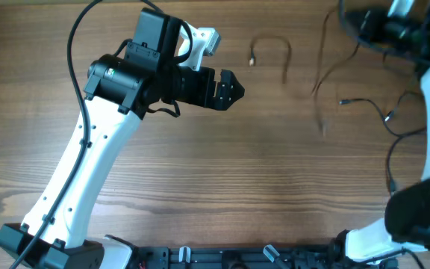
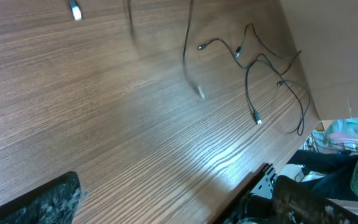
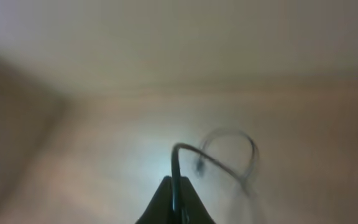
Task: Untangle cables
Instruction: 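Drag the cable with the right gripper to the right side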
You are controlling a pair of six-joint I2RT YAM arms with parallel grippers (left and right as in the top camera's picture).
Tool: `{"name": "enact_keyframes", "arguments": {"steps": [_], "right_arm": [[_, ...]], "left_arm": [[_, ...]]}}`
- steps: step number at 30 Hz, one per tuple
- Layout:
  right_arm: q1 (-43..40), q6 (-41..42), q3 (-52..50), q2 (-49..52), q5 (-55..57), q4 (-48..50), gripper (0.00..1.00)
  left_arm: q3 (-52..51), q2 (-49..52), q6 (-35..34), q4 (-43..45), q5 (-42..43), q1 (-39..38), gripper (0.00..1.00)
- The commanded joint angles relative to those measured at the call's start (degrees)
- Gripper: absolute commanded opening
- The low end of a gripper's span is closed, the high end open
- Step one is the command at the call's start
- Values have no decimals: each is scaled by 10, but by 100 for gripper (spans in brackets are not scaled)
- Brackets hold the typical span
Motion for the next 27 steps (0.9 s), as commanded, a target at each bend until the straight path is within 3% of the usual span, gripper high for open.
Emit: {"name": "enact_keyframes", "arguments": {"steps": [1, 7, 23, 27], "right_arm": [[3, 154, 21, -50, -14, 109, 4], [3, 172, 21, -84, 30, 275, 4], [3, 170, 19, -59, 443, 241, 5], [-5, 202, 19, -35, 530, 228, 4]], "left_arm": [[3, -12, 7, 0, 1, 0, 100], [3, -12, 7, 0, 1, 0, 100], [3, -12, 7, 0, 1, 0, 100], [3, -12, 7, 0, 1, 0, 100]]}}
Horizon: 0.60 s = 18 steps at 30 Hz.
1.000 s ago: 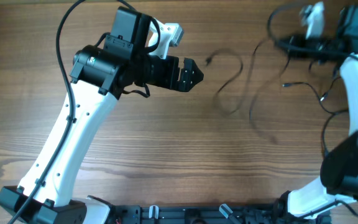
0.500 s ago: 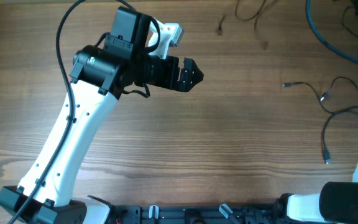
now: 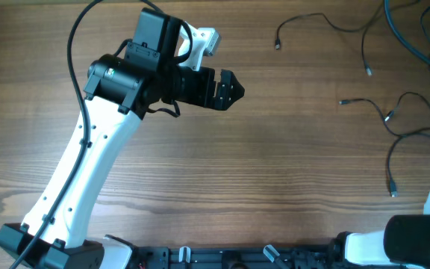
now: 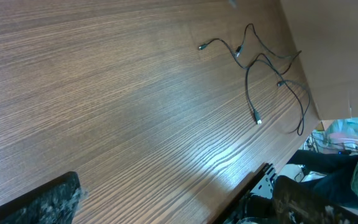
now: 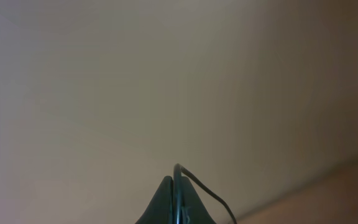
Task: Untangle cables
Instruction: 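Drag the cable with the right gripper to the right side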
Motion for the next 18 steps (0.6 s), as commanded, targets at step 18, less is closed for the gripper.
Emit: {"name": "enact_keyframes", "arguments": {"steps": [18], "right_arm": [[-226, 138, 5, 170, 84, -62, 4]], "left_arm": [[3, -12, 7, 1, 1, 0, 100]]}}
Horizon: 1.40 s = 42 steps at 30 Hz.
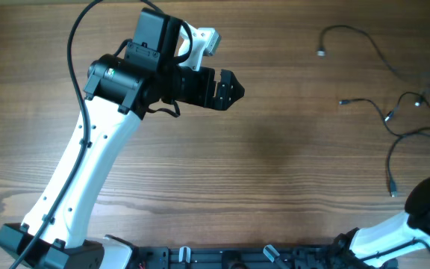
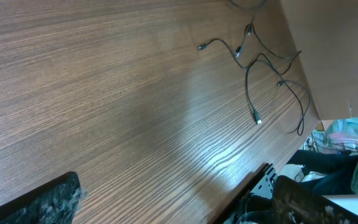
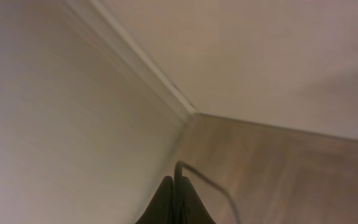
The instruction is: Untangle cables
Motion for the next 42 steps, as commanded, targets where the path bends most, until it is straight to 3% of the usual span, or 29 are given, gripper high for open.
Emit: {"name": "enact_keyframes", "arguments": {"steps": [1, 2, 3, 5, 6, 13, 25, 31, 42], "right_arm": [[-16, 5, 5, 51, -16, -19, 4], [-20, 4, 5, 59, -16, -29, 8], [-22, 4, 5, 68, -16, -34, 39], [-24, -4, 5, 78, -15, -39, 91], [-25, -6, 5, 81, -16, -43, 100], [-25, -10, 5, 71, -61, -61, 100], [-3, -225, 5, -68, -158, -104, 100], [67, -306, 5, -158, -289, -193, 100], [245, -299, 4, -185, -376, -417, 100]], "left_arm": [[3, -12, 7, 1, 1, 0, 100], [3, -12, 7, 1, 1, 0, 100], [3, -12, 7, 1, 1, 0, 100], [3, -12, 7, 1, 1, 0, 100], [3, -12, 7, 1, 1, 0, 100], [3, -12, 7, 1, 1, 0, 100], [3, -12, 7, 1, 1, 0, 100], [3, -12, 7, 1, 1, 0, 100], [3, -12, 7, 1, 1, 0, 100]]}}
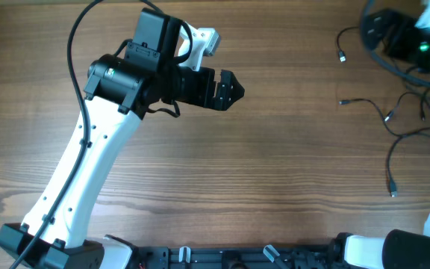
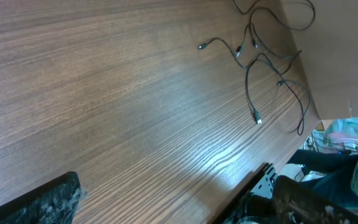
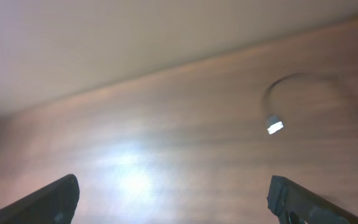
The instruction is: Untangle cables
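Thin dark cables lie at the table's far right. One cable [image 1: 343, 54] ends in a small plug [image 3: 275, 126] and curves up under my right gripper [image 1: 385, 34]. That gripper [image 3: 173, 200] is open, with nothing between its fingers. A second cable [image 1: 389, 116] runs from a plug at mid right, loops toward the right edge and ends near the front; both cables show in the left wrist view [image 2: 253, 62], crossing each other near the top. My left gripper [image 1: 236, 89] hangs open over the table's middle left, far from the cables [image 2: 179, 202].
The wooden table [image 1: 260, 179] carries nothing but the cables. A beige wall [image 2: 340, 50] stands along its right edge. The arms' black base rail [image 1: 222, 258] runs along the front edge.
My right gripper was shut on a cable and is now open, over the table's far right corner. The released cable's plug lies slightly further right than before. The left arm has not moved.
My right gripper held one cable shut, its free end in a loop at mid table. That end then lay further right at each moment, apart from the other cable. Now the gripper is open and the cable rests at the far right.
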You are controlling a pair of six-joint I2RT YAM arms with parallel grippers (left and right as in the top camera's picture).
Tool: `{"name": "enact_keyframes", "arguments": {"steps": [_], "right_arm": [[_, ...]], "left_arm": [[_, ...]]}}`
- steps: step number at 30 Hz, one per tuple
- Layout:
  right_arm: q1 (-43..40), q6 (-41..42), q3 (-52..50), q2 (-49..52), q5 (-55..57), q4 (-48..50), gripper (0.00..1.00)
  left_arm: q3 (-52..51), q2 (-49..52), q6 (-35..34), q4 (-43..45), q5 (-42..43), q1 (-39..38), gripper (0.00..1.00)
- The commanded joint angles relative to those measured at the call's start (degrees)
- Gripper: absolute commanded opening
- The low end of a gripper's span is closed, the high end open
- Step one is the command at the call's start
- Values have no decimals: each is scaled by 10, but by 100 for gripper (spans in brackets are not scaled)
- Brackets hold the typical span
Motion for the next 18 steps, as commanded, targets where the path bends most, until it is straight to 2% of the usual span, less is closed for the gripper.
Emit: {"name": "enact_keyframes", "arguments": {"steps": [1, 6, 18], "right_arm": [[43, -3, 2, -8, -35, -37, 100], [74, -3, 2, -6, -34, -58, 100], [74, -3, 2, -5, -28, -58, 100]], "left_arm": [[3, -12, 7, 1, 1, 0, 100], [3, -12, 7, 1, 1, 0, 100], [3, -12, 7, 1, 1, 0, 100]]}}
